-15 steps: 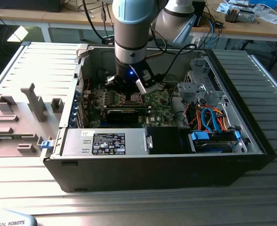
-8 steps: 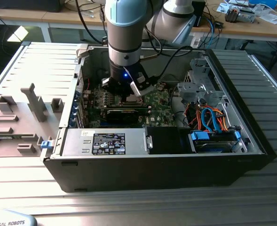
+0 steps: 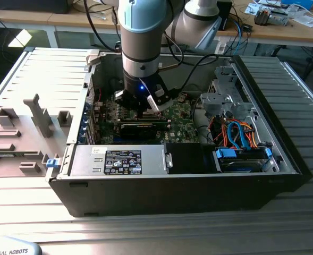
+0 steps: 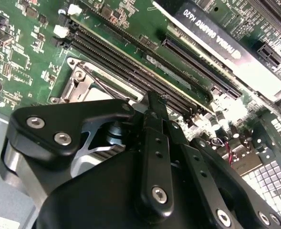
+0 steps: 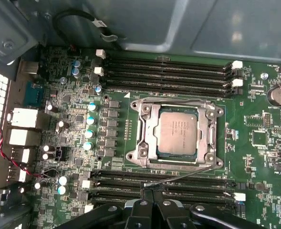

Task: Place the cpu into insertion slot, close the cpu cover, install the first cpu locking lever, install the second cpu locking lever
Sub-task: 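Install the second cpu locking lever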

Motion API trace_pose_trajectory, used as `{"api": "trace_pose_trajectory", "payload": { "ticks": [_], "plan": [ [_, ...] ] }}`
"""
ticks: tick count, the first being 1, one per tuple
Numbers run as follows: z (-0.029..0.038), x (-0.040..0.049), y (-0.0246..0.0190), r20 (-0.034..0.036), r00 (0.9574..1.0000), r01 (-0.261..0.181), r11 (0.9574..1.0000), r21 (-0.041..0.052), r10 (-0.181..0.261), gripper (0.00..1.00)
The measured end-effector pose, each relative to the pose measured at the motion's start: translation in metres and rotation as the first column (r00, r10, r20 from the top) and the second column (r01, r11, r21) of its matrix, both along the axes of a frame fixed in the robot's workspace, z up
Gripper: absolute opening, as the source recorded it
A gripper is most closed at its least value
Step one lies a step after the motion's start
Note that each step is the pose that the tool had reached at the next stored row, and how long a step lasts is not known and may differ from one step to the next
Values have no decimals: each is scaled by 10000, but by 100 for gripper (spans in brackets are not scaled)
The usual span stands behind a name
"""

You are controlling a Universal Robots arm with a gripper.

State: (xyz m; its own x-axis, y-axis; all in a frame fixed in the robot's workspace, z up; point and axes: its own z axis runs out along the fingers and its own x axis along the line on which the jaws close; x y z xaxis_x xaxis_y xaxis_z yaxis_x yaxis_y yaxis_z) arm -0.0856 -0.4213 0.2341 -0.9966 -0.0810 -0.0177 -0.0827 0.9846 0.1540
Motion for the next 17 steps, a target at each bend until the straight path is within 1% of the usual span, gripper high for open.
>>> {"api": "trace_pose_trajectory", "payload": {
  "ticks": [1, 4, 8, 9, 10, 11, 12, 15, 17],
  "plan": [
    [7, 0, -3, 2, 10000, 0, 10000, 0, 0, 11],
    [86, 0, -12, 7, 10000, 1, 10000, 1, -1, 11],
    [97, 3, -7, 6, 10000, 0, 10000, -1, 0, 11],
    [97, 5, 11, 6, 10000, 0, 10000, -1, 0, 11],
    [97, 6, 49, 5, 10000, 1, 10000, -1, -1, 11],
    [97, 6, 75, 4, 10000, 0, 10000, 0, 0, 11],
    [97, 6, 89, 4, 10000, 1, 10000, -1, -1, 11],
    [99, 7, 92, 6, 10000, -1, 10000, 1, 1, 11],
    [132, 6, 91, 4, 10000, 0, 10000, 2, 0, 11]
  ]
}}
